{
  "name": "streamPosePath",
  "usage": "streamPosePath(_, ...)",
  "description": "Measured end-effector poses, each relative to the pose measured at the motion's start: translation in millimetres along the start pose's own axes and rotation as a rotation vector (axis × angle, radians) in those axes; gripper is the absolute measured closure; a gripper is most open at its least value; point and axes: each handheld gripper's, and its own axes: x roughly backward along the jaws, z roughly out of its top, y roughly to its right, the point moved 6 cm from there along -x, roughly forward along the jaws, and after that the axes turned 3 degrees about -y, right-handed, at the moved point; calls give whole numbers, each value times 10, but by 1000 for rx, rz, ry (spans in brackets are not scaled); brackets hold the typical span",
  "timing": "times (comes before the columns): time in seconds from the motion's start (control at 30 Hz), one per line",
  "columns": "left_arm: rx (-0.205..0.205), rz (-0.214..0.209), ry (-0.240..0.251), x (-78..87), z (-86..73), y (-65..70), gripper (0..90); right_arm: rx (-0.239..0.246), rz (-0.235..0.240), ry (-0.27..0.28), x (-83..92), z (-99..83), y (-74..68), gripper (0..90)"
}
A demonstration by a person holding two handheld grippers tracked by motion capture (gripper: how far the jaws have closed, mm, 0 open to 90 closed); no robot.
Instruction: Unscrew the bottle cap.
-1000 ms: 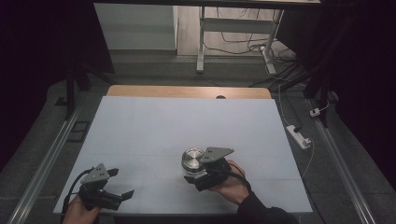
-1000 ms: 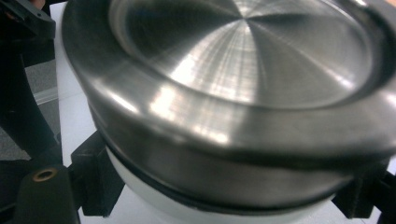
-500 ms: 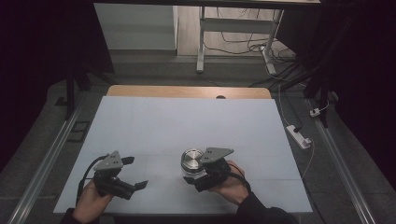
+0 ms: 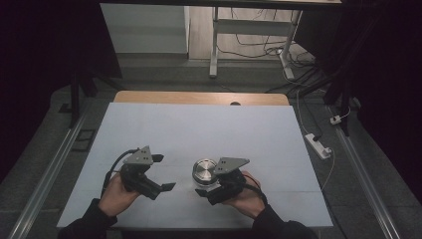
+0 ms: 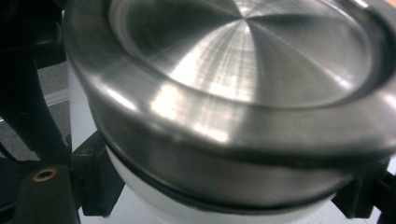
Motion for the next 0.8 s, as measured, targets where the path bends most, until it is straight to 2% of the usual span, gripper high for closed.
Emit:
streamPosePath(0.07, -24, -36, 9, -36, 82, 5, 0, 0, 5, 0, -1, 1, -3, 150)
streamPosePath(0.23, -97, -98, -7, -190, 242, 27, 0, 6, 15, -3, -6, -2, -20, 150)
streamPosePath(0.4, -161, -195, -18, -347, 380, 105, 0, 22, 27, -1, -8, 2, -37, 150)
streamPosePath(0.57, -227, -238, -19, -426, 488, 171, 0, 31, 37, -4, -16, 0, -56, 150)
streamPosePath(0.8, -275, -295, -7, -462, 581, 218, 33, 33, 58, -3, -30, 1, -84, 150)
